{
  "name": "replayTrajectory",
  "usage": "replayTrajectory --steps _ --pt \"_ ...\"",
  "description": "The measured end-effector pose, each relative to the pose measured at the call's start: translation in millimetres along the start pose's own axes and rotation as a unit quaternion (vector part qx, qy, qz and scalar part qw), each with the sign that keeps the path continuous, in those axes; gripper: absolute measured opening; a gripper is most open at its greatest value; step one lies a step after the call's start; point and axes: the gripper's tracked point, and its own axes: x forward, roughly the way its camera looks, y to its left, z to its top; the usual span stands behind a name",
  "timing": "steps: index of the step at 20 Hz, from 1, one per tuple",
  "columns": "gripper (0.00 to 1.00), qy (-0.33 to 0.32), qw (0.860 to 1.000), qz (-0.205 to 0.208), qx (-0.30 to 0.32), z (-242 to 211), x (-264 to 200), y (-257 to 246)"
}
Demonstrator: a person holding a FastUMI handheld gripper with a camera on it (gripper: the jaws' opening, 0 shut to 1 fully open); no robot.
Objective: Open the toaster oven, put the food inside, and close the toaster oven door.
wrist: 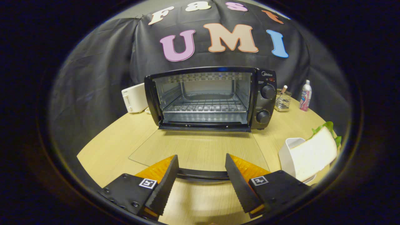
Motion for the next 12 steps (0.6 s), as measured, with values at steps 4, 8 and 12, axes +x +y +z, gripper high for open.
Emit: replayTrajectory --steps 4,8,12 --pt "0.94 0.009 0.997 0.002 -0.074 17 -15 -25" --pt "0.96 0.008 0.992 0.016 -0.126 41 -47 -49" --pt "0.98 0.020 0.990 0.022 -0.137 60 -86 -92"
